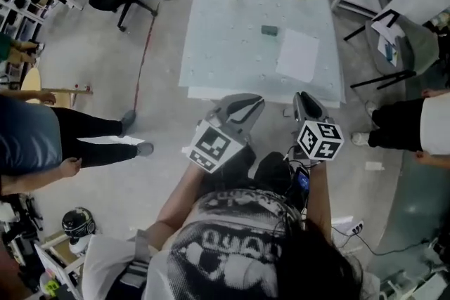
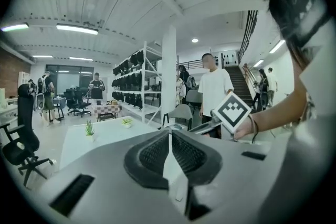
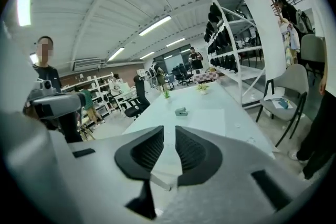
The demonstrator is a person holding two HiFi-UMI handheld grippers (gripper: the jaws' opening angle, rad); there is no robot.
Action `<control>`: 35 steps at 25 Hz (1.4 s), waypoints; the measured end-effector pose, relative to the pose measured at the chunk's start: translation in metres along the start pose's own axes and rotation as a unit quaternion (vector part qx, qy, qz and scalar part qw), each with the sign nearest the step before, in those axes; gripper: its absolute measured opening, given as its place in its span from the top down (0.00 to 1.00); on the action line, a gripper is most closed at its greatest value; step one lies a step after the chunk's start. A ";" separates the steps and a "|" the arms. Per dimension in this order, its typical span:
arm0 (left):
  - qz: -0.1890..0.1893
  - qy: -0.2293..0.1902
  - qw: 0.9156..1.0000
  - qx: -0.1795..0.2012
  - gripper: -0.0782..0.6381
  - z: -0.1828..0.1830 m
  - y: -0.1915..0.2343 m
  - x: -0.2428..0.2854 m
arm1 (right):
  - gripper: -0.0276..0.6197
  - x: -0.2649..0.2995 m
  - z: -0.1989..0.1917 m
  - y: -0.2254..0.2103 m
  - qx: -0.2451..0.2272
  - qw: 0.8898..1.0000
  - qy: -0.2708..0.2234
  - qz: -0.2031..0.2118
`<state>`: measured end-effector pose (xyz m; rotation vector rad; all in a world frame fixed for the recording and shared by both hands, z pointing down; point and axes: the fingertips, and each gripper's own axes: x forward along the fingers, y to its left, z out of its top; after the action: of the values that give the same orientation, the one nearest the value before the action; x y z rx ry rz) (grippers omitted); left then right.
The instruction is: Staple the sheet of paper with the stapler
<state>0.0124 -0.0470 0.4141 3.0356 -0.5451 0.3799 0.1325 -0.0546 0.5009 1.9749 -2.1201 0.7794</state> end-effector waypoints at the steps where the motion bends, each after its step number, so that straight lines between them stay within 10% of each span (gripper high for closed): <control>1: -0.002 0.000 1.000 -0.002 0.87 -0.002 0.006 0.004 | 0.85 0.011 -0.004 -0.010 0.006 1.000 0.011 -0.011; 18: 0.043 0.017 0.998 -0.040 0.87 -0.001 0.084 0.091 | 0.73 0.119 -0.090 -0.170 0.057 0.963 0.213 -0.152; 26: 0.063 0.028 0.996 -0.052 0.87 -0.003 0.105 0.118 | 0.94 0.120 -0.087 -0.179 0.035 0.958 0.224 -0.177; 35: 0.072 0.031 0.995 -0.054 0.87 -0.006 0.112 0.123 | 0.96 0.129 -0.058 -0.175 0.060 0.977 0.148 -0.143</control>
<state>0.0835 -0.1932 0.4486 2.8796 -0.7566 0.4325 0.2706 -0.1438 0.6549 2.0111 -1.6142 1.0850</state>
